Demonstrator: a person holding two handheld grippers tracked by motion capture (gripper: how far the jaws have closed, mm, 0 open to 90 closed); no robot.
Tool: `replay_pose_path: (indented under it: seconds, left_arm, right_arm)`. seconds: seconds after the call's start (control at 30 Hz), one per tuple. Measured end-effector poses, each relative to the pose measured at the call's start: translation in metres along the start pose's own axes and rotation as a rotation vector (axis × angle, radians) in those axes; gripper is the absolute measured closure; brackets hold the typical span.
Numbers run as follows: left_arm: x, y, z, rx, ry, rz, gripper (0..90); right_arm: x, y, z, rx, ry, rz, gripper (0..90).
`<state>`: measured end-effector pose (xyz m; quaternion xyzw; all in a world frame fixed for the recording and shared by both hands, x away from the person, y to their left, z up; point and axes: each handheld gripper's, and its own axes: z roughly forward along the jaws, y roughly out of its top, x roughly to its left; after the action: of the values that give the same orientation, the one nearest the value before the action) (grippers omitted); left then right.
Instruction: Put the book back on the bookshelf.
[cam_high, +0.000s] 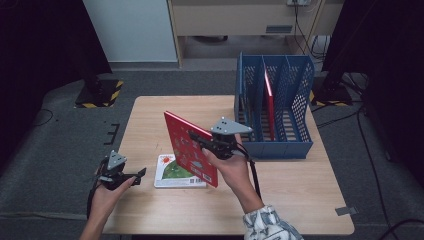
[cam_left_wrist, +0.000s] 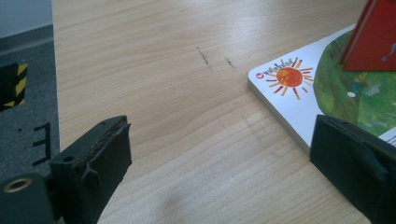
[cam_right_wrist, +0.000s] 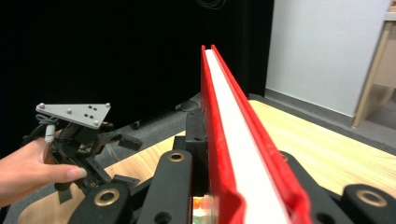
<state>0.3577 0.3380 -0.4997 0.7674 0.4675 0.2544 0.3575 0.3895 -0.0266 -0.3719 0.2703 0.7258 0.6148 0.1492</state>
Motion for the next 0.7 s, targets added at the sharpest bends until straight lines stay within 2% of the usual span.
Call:
replay_pose_path:
  seconds: [0.13,0.47,0.7]
  left_arm:
    - [0.001,-0.002,0.002,0.022,0.0,0.005,2.3]
    - [0.004,-0.006,0.005,0.05,0.022,-0.02,2.8]
    - [0.007,-0.009,0.008,0.076,0.027,-0.029,2.8]
  right_arm:
    - [-0.005,0.0,-0.011,0.001,-0.021,0.003,79.6]
    - [-0.015,0.0,-0.034,-0.007,-0.06,0.016,79.6]
    - [-0.021,-0.002,-0.059,-0.014,-0.087,0.026,79.6]
